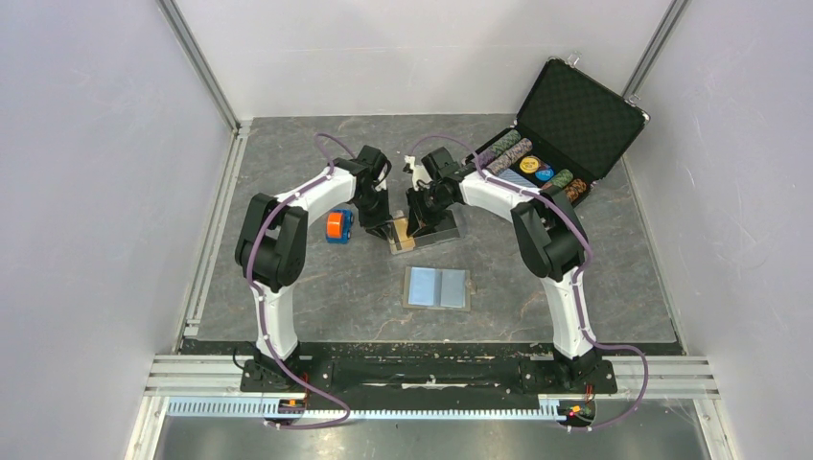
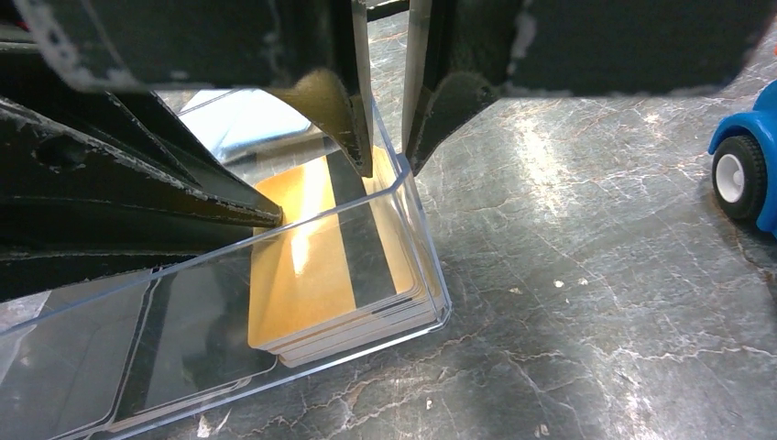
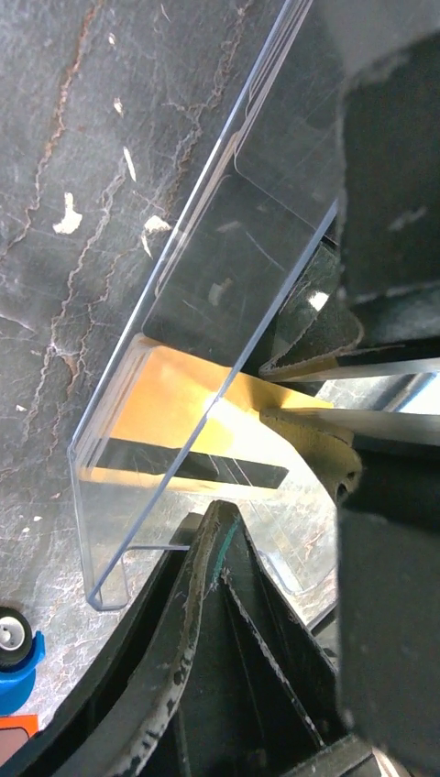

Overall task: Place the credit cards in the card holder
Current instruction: Pick up the credit card from the storage box.

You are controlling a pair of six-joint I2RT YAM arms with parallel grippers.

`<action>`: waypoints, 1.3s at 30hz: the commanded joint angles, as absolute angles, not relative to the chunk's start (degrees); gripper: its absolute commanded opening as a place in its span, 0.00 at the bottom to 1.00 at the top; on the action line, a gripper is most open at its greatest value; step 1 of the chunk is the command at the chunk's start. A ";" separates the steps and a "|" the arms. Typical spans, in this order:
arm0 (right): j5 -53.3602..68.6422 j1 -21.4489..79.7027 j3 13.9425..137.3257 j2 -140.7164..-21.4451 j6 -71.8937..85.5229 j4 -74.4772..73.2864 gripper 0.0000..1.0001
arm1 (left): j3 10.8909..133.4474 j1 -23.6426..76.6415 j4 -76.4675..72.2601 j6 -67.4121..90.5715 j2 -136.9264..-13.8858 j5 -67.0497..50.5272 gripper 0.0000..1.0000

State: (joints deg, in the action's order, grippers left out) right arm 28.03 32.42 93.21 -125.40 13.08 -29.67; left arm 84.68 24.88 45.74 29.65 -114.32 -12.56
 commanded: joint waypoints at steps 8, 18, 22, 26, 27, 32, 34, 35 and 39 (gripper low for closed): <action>25.14 32.67 95.52 -123.35 10.37 -32.83 0.00 | 85.16 25.60 45.18 29.08 -111.42 -15.29 0.24; 27.94 32.70 98.81 -122.31 11.08 -34.84 0.00 | 85.86 25.58 46.06 28.56 -111.42 -14.85 0.24; 30.65 32.72 99.45 -122.21 12.11 -34.98 0.00 | 86.00 25.60 46.05 28.54 -111.29 -14.84 0.24; 35.14 32.76 97.90 -121.62 15.35 -31.91 0.00 | 85.97 25.58 46.05 28.56 -111.39 -14.94 0.24; 35.94 32.78 97.03 -121.47 16.34 -30.63 0.00 | 86.06 25.62 46.10 28.55 -111.38 -14.93 0.24; 38.40 32.92 94.22 -122.27 18.77 -27.61 0.07 | 85.97 25.59 46.06 28.43 -111.62 -15.20 0.24; 39.57 32.98 92.71 -122.37 20.09 -25.36 0.11 | 85.90 25.58 46.06 28.38 -111.54 -15.12 0.24; 39.70 33.07 92.03 -122.31 20.62 -24.59 0.12 | 85.88 25.63 46.06 28.39 -111.49 -15.12 0.24; 39.47 33.22 91.83 -123.23 20.78 -23.91 0.20 | 85.90 25.59 46.08 28.46 -111.59 -15.25 0.24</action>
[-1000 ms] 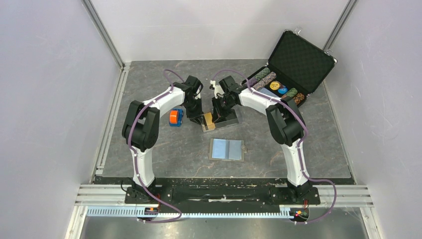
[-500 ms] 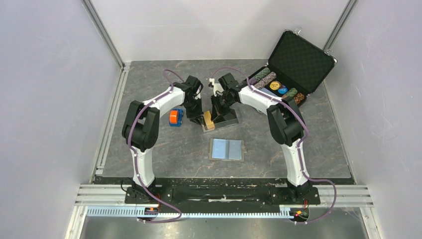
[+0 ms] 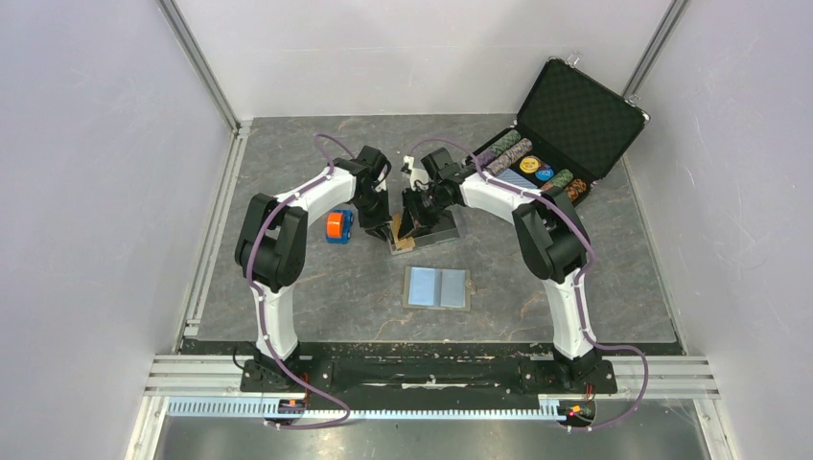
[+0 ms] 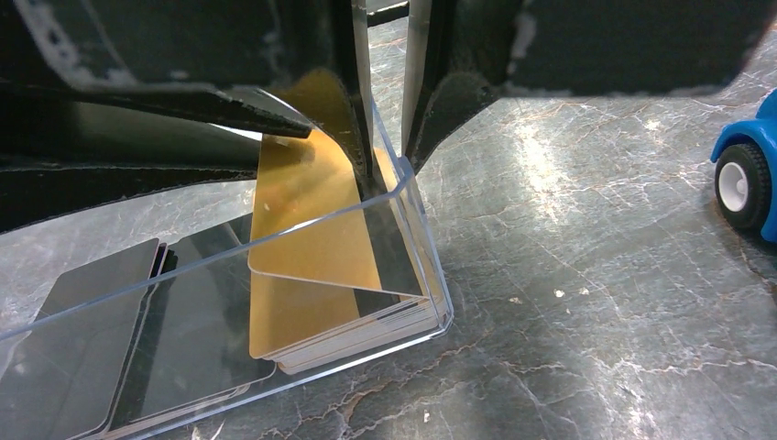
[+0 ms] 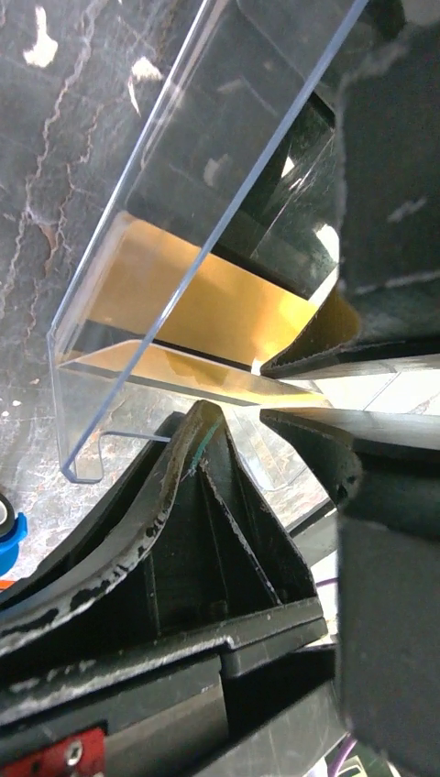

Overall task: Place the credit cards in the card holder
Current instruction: Pick up the credit card from the storage box.

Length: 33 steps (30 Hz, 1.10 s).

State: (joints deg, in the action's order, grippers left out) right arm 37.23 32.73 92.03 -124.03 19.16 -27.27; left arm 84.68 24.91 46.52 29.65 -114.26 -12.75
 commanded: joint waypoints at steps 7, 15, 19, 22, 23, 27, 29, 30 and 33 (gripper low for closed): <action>38.55 33.23 92.05 -123.24 20.31 -24.03 0.00 | 85.88 25.58 46.06 28.40 -111.14 -15.12 0.24; 35.24 33.05 94.62 -118.32 18.42 -28.03 0.00 | 86.81 25.61 47.15 27.49 -107.83 -11.99 0.37; 34.33 32.72 94.42 -115.36 17.75 -29.30 0.00 | 86.54 25.70 47.20 27.41 -104.71 -10.44 0.41; 33.37 32.45 93.29 -112.73 17.67 -29.33 0.00 | 85.57 25.73 47.12 27.79 -102.26 -9.86 0.43; 33.19 32.33 93.02 -112.00 17.66 -29.28 0.00 | 84.99 25.85 47.16 28.04 -101.59 -9.78 0.43; 32.78 31.46 89.38 -107.63 17.35 -29.20 0.00 | 81.82 27.02 45.86 29.16 -97.90 -10.32 0.43; 32.84 30.84 85.84 -104.91 17.35 -28.68 0.00 | 79.58 28.22 44.88 30.13 -96.11 -11.17 0.43; 32.87 30.49 84.18 -103.59 17.22 -28.46 0.00 | 78.11 29.11 43.93 30.58 -95.29 -11.49 0.43; 32.62 28.94 78.35 -98.42 16.43 -27.83 0.00 | 73.21 32.65 40.93 32.26 -92.45 -11.98 0.43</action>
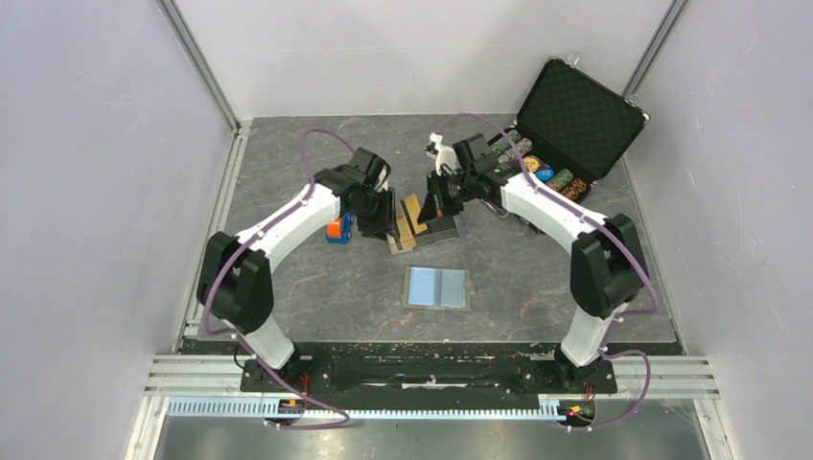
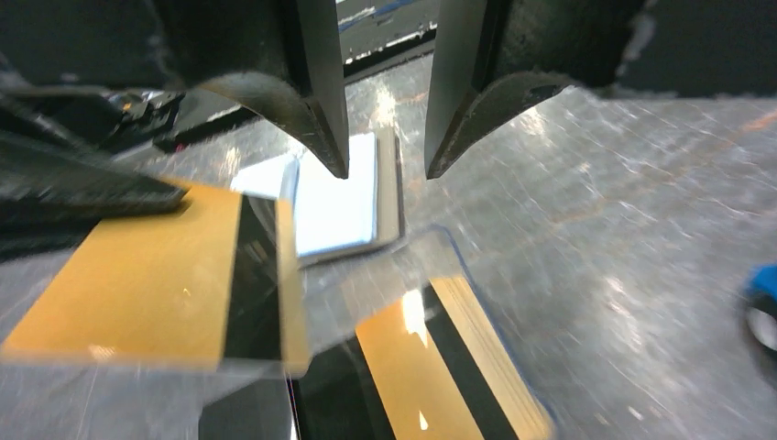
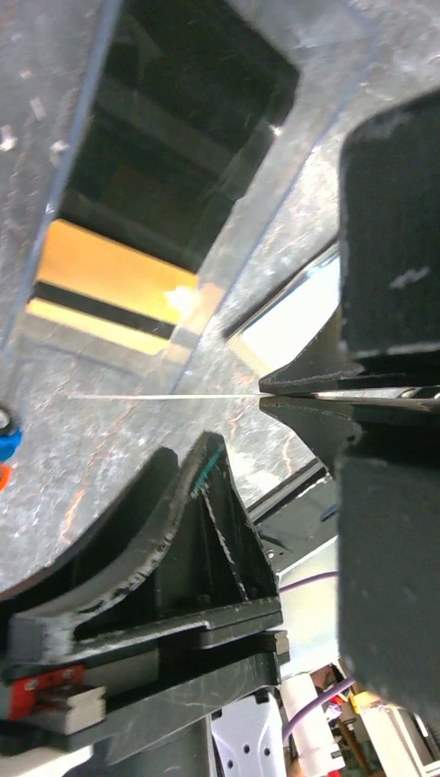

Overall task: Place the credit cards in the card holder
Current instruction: Pick up the credit card from the storage box, then insert the credit card into the card holder.

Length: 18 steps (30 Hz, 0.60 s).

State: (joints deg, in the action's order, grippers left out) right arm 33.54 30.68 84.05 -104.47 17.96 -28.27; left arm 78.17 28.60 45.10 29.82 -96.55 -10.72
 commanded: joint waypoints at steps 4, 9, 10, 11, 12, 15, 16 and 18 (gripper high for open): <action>32.74 26.85 71.42 -92.05 15.51 -27.51 0.00 | 66.23 37.71 35.07 36.96 -89.98 -13.70 0.43; 33.41 25.86 59.07 -84.84 16.39 -24.44 0.00 | 58.36 40.55 28.18 40.82 -90.31 -14.78 0.43; 33.82 25.84 56.62 -83.41 16.79 -23.79 0.00 | 57.67 40.71 27.96 40.79 -90.94 -14.54 0.43; 33.84 25.85 54.29 -82.17 17.41 -22.77 0.00 | 57.32 40.84 28.35 40.44 -91.51 -14.20 0.42; 34.11 25.80 51.46 -80.47 18.31 -21.52 0.00 | 57.01 40.93 28.68 40.07 -91.79 -13.59 0.43; 35.72 25.62 45.06 -77.31 20.52 -17.79 0.00 | 55.89 41.05 28.90 39.25 -92.45 -12.51 0.43; 36.17 25.56 43.44 -76.75 20.92 -17.12 0.00 | 55.58 41.07 29.08 38.98 -92.80 -12.52 0.43; 36.47 25.53 40.79 -75.36 21.59 -16.01 0.00 | 55.06 41.35 29.18 38.81 -93.56 -12.40 0.42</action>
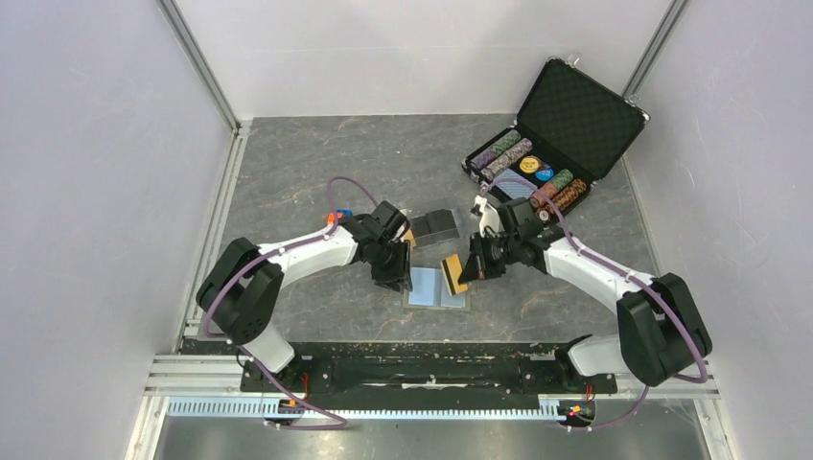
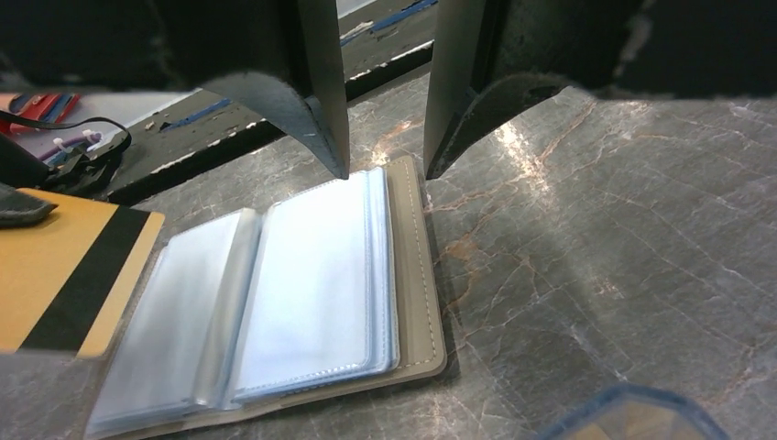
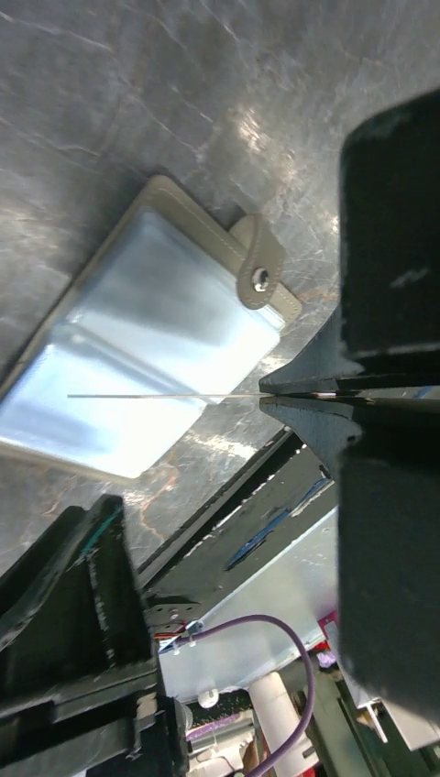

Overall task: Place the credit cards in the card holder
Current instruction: Insert the credit card into the card holder.

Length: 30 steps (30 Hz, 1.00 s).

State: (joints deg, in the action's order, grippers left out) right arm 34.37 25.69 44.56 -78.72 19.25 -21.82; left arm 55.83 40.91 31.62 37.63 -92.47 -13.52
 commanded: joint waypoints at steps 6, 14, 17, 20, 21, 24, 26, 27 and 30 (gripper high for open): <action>37.63 25.13 35.50 -74.75 24.31 -11.52 0.00 | 52.09 42.09 27.25 39.73 -94.70 -12.36 0.39; 39.29 25.04 34.91 -77.91 27.08 -7.47 0.00 | 50.72 43.01 25.62 40.95 -94.92 -13.22 0.28; 39.44 24.92 34.92 -79.21 27.55 -6.59 0.00 | 50.81 43.58 25.49 41.20 -95.15 -13.47 0.23; 39.76 24.85 35.19 -80.65 27.95 -5.71 0.00 | 50.82 44.01 25.13 41.39 -95.43 -14.00 0.21; 39.69 24.83 35.41 -81.04 27.90 -5.76 0.00 | 50.91 44.11 25.16 41.46 -95.60 -14.13 0.19; 39.05 24.78 35.19 -82.00 28.03 -5.93 0.00 | 50.94 44.55 25.01 41.61 -95.75 -14.45 0.14; 38.78 24.63 34.70 -82.33 28.08 -5.76 0.00 | 50.85 44.80 24.57 41.67 -95.95 -14.99 0.11; 38.76 24.69 34.35 -82.42 28.19 -5.60 0.00 | 50.94 45.02 24.52 41.70 -96.18 -15.11 0.11; 38.76 24.52 33.37 -82.82 28.52 -4.78 0.00 | 51.17 45.43 24.51 41.74 -96.69 -15.47 0.09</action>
